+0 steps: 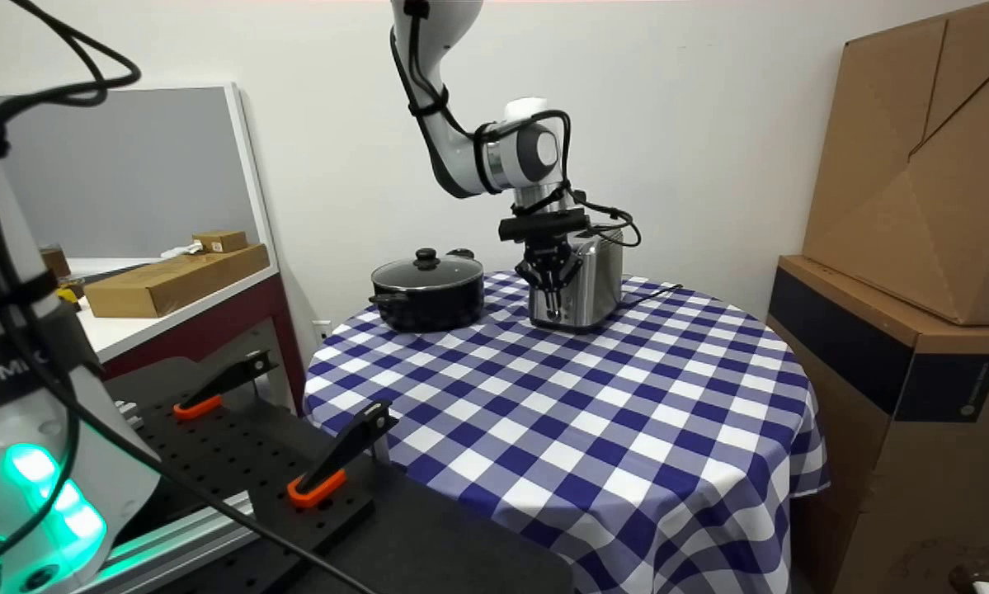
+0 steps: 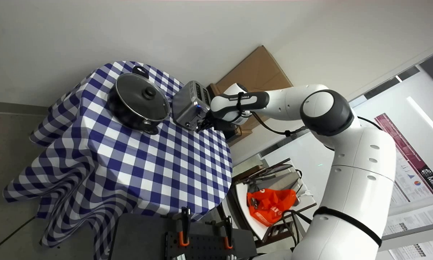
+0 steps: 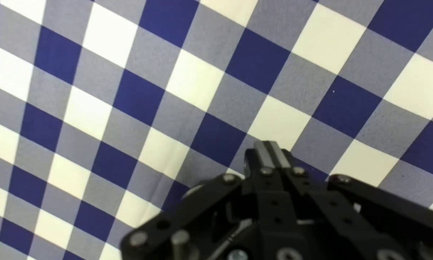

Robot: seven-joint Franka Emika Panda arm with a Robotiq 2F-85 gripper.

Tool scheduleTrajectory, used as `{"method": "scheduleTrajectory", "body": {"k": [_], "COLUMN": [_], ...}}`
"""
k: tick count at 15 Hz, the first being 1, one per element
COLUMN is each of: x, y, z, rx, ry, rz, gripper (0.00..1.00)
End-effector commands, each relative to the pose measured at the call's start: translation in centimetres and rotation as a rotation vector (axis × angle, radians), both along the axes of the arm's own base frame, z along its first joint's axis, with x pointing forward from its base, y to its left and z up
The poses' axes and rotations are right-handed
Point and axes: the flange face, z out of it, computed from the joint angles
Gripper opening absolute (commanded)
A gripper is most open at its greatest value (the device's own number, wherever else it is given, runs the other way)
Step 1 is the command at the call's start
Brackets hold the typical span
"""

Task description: Press a button on the toaster

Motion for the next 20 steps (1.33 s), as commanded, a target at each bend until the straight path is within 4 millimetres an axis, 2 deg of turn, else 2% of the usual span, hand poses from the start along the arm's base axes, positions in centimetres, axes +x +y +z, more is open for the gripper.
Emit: {"method": "scheduleTrajectory", "body": {"k": [1,5,8,12,14,17,20], "x": [-0.9,-2.6,-5.0,-9.1,-11.6,-15.8,-19.3], "y": [-2.1,-4.2,-5.1,-5.5,-5.4,-4.3,-3.2], "z": [5.3,11.7,15.9,20.7,22.6,24.4,24.8], "rx": [0.033,0.087,0.108,0.108,0.109,0.101,0.078], "ry": [0.058,0.050,0.052,0.060,0.059,0.029,0.002], "rz": [-0.084,-0.227,-0.281,-0.282,-0.273,-0.249,-0.221], "gripper": [0.00,0.00,0.00,0.00,0.00,0.00,0.00]}}
